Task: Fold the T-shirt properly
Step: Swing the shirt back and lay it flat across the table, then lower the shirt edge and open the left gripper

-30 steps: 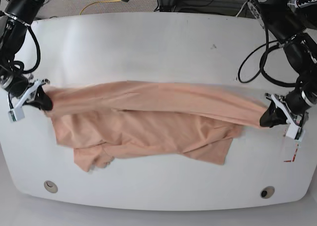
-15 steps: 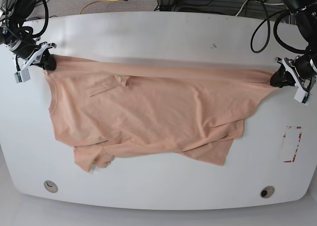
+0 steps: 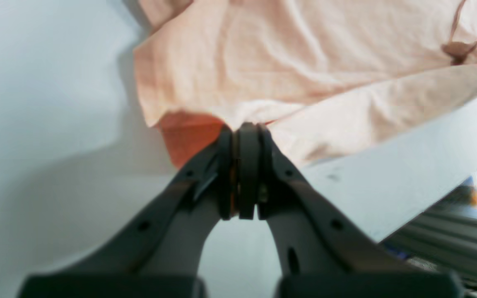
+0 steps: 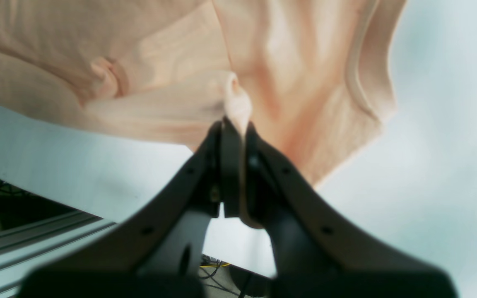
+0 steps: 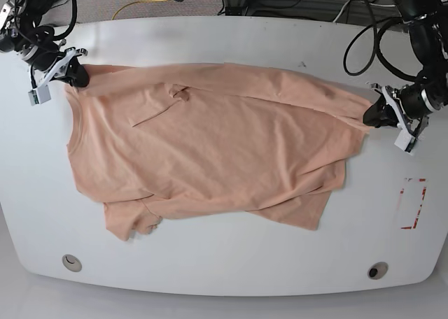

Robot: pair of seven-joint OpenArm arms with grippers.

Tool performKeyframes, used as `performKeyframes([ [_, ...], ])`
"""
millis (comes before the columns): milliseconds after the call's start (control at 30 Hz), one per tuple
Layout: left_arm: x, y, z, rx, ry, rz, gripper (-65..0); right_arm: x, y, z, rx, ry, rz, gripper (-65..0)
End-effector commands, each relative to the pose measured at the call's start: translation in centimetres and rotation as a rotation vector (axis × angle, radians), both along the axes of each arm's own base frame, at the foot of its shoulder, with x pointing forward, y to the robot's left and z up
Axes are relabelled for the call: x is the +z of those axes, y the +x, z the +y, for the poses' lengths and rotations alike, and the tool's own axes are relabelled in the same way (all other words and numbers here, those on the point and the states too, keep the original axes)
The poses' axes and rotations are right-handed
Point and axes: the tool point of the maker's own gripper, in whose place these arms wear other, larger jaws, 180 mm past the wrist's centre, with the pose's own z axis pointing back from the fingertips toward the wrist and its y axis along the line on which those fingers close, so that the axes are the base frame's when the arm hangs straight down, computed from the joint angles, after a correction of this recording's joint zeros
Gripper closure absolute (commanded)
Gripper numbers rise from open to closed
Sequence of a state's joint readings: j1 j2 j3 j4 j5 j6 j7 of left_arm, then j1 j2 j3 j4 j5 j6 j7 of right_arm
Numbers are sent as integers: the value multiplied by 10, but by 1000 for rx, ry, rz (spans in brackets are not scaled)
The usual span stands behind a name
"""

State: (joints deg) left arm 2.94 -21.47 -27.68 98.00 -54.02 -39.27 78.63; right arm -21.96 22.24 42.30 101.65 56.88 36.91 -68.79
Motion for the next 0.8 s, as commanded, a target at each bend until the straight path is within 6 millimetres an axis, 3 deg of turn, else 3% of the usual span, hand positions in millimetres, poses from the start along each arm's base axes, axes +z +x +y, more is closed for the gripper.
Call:
performKeyframes([
  [0, 7, 10, 5, 4, -1, -27, 0, 6, 8, -7, -14, 7, -30, 0],
  [133, -7, 13, 15, 39, -3, 17, 0, -9, 6, -15, -58, 49, 8, 0],
  [400, -22, 21, 27, 86, -14, 68, 0, -8, 29, -32, -97, 77, -19, 0],
  [567, -19, 30, 22, 96, -52, 19, 0, 0, 45, -45, -112, 76, -44, 0],
  [767, -23, 32, 6, 51, -58, 25, 0, -8, 53, -65, -162, 108, -16, -2],
])
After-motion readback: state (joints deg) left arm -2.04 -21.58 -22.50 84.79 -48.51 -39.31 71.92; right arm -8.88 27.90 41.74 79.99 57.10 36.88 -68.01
